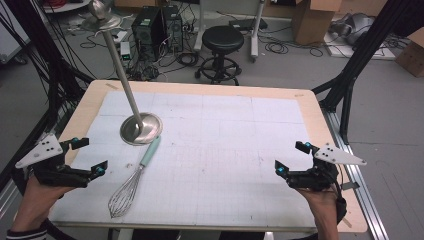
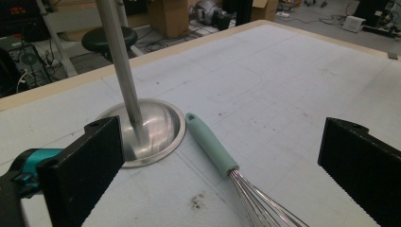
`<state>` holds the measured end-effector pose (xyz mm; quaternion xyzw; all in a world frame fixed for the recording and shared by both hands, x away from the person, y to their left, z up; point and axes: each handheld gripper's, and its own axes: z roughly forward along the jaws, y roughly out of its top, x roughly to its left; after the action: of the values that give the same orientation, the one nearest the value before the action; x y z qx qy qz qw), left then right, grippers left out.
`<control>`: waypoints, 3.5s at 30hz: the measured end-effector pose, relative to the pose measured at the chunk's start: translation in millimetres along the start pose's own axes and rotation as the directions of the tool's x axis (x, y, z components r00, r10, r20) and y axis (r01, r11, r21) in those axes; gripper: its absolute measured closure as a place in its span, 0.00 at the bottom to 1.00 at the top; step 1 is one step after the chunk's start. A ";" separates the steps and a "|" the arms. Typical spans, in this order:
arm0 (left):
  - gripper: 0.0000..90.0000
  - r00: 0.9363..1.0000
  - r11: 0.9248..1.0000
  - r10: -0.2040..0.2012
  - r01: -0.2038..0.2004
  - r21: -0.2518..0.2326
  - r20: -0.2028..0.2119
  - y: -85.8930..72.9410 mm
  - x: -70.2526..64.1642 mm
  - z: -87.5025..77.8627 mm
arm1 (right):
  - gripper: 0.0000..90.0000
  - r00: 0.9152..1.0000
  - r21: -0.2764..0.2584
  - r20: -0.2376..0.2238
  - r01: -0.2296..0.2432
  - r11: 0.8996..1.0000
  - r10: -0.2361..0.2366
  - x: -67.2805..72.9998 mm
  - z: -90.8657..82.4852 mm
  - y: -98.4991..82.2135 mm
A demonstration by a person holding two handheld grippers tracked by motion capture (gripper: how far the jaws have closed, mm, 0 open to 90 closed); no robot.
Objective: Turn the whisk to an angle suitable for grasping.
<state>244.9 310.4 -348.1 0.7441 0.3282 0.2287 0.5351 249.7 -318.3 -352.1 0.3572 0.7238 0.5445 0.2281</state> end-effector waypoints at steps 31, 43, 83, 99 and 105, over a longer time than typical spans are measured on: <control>0.02 0.996 0.996 0.084 -0.085 0.035 0.041 22.0 1.2 14.0 | 0.01 1.000 0.002 -0.005 0.008 1.000 -0.008 0.0 5.6 5.1; 0.02 0.991 0.988 0.103 -0.111 0.111 0.080 33.1 -0.2 34.3 | 0.01 1.000 0.003 -0.004 0.011 1.000 -0.011 0.7 4.5 4.9; 0.49 0.916 0.903 0.185 -0.301 0.306 0.355 28.5 -14.2 94.7 | 0.01 1.000 0.002 -0.001 0.007 1.000 -0.007 -0.7 3.3 4.2; 0.76 0.858 0.782 0.187 -0.425 0.456 0.479 18.4 -18.6 121.9 | 0.01 1.000 0.005 -0.005 0.007 1.000 -0.007 0.2 4.5 4.4; 0.92 0.846 0.747 0.176 -0.448 0.492 0.503 14.2 -20.8 127.4 | 0.01 1.000 0.004 -0.006 0.007 1.000 -0.007 0.0 4.4 4.3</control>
<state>322.3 209.8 -375.5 0.9491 0.1254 0.0355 0.2868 254.0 -314.9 -349.3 0.3535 0.7268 0.5432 0.2274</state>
